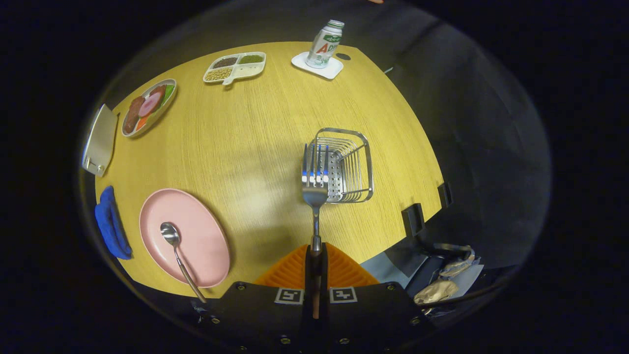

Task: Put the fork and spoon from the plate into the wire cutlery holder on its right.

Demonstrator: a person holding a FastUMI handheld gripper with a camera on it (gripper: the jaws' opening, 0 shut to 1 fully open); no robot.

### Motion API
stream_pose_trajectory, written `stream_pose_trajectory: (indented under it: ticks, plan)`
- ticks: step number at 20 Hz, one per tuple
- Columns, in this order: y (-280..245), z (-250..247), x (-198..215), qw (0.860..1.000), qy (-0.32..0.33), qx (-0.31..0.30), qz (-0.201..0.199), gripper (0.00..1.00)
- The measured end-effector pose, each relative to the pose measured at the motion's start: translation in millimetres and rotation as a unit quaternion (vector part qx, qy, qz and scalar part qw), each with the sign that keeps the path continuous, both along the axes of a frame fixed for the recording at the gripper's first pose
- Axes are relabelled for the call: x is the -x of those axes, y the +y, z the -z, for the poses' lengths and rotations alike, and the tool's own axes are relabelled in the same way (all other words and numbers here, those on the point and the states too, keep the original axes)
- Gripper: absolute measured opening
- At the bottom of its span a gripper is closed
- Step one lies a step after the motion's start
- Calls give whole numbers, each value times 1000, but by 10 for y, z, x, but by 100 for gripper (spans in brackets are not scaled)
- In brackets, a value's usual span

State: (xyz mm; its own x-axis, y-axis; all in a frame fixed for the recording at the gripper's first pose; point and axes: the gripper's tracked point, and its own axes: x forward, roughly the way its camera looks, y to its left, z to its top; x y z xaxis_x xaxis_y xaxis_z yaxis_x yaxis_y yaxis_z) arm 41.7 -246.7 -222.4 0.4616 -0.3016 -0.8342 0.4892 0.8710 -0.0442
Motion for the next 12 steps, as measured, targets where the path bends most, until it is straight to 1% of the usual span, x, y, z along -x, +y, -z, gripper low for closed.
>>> stream_pose_trajectory:
  ticks: [4, 12]
  plan:
    - [-196, 88, -29, 1000, 14, -14, 10, 5]
    - [-289, 178, -127, 997, 61, -43, -2, 5]
